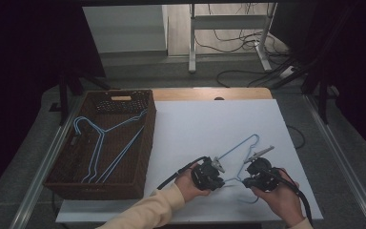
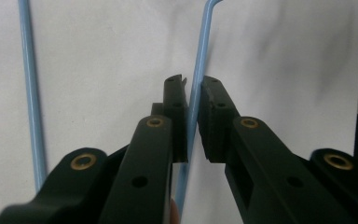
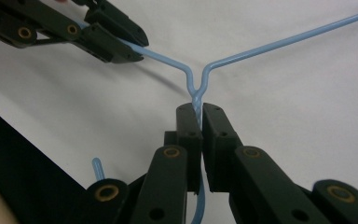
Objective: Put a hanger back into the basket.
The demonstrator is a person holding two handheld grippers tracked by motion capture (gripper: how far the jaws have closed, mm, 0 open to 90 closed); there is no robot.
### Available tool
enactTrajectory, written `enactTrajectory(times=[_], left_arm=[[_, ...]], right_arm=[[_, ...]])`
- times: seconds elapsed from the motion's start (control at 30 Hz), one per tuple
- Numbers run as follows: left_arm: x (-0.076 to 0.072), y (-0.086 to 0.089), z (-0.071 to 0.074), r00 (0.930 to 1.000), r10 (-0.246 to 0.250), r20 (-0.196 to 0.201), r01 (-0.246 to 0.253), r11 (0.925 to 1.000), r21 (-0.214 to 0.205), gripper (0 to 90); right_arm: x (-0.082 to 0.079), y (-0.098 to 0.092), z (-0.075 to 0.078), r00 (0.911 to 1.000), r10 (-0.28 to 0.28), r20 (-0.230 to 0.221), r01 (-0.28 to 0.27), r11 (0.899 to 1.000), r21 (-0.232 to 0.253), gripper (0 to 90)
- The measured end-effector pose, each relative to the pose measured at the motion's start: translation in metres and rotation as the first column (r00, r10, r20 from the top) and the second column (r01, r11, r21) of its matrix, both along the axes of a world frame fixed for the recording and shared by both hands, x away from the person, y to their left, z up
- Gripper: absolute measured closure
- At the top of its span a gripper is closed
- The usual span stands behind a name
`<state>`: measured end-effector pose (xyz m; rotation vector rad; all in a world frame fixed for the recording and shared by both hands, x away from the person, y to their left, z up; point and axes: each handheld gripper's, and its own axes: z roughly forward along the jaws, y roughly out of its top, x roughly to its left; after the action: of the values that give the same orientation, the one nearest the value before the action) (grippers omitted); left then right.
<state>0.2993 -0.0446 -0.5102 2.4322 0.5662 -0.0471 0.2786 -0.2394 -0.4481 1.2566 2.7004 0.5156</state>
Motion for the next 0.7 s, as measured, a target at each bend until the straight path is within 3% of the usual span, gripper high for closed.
enactTrajectory(times=[0.1, 0.2, 0.27, 0.3, 0.33, 0.43, 0.47, 0.5, 0.53, 0.57, 0.63, 0.67, 0.7], left_arm=[[0.002, 0.004, 0.004, 0.9999, 0.0, -0.016, -0.001, 0.9997, -0.026, 83.7], [0.002, 0.01, 0.012, 0.9996, 0.018, -0.021, -0.019, 0.9986, -0.049, 86.1], [0.003, 0.017, 0.018, 0.9994, 0.031, -0.014, -0.032, 0.9973, -0.067, 86.2], [0.003, 0.019, 0.021, 0.9991, 0.04, -0.012, -0.041, 0.9962, -0.077, 86.2], [0.003, 0.024, 0.025, 0.9983, 0.058, -0.01, -0.059, 0.9937, -0.095, 86.2], [0.006, 0.039, 0.041, 0.9956, 0.094, 0.003, -0.093, 0.9867, -0.134, 86.3], [0.006, 0.039, 0.041, 0.9956, 0.094, 0.003, -0.093, 0.9867, -0.134, 86.4], [0.007, 0.044, 0.047, 0.9942, 0.107, 0.003, -0.105, 0.9838, -0.145, 86.4], [0.008, 0.054, 0.056, 0.9915, 0.13, 0.005, -0.127, 0.9775, -0.168, 86.4], [0.009, 0.057, 0.059, 0.9905, 0.137, 0.007, -0.134, 0.9749, -0.178, 86.4], [0.008, 0.062, 0.064, 0.9887, 0.149, 0.012, -0.144, 0.971, -0.191, 86.4], [0.007, 0.071, 0.072, 0.9856, 0.168, 0.019, -0.16, 0.9636, -0.214, 86.4], [0.007, 0.071, 0.072, 0.9856, 0.168, 0.019, -0.16, 0.9636, -0.214, 86.4]], right_arm=[[0.0, -0.004, 0.005, 0.9995, 0.005, 0.031, -0.007, 0.999, 0.052, 83.8], [0.0, -0.015, 0.014, 0.9948, -0.027, 0.098, 0.012, 0.988, 0.157, 64.7], [0.0, -0.025, 0.022, 0.9839, -0.082, 0.159, 0.043, 0.971, 0.236, 53.9], [-0.001, -0.033, 0.026, 0.9705, -0.125, 0.206, 0.063, 0.956, 0.286, 49.0], [-0.001, -0.038, 0.029, 0.9623, -0.151, 0.227, 0.074, 0.946, 0.316, 46.4], [-0.002, -0.061, 0.037, 0.927, -0.249, 0.28, 0.114, 0.899, 0.422, 43.0], [-0.002, -0.061, 0.037, 0.927, -0.249, 0.28, 0.114, 0.899, 0.422, 43.0], [-0.003, -0.066, 0.037, 0.918, -0.268, 0.293, 0.121, 0.892, 0.436, 43.0], [-0.004, -0.073, 0.037, 0.908, -0.295, 0.298, 0.134, 0.877, 0.461, 42.9], [-0.003, -0.077, 0.036, 0.9092, -0.302, 0.286, 0.142, 0.871, 0.47, 42.9], [-0.003, -0.079, 0.035, 0.9089, -0.305, 0.285, 0.144, 0.87, 0.471, 42.9], [-0.002, -0.082, 0.03, 0.9086, -0.311, 0.278, 0.157, 0.872, 0.463, 43.0], [-0.002, -0.082, 0.03, 0.9086, -0.311, 0.278, 0.157, 0.872, 0.463, 43.0]])
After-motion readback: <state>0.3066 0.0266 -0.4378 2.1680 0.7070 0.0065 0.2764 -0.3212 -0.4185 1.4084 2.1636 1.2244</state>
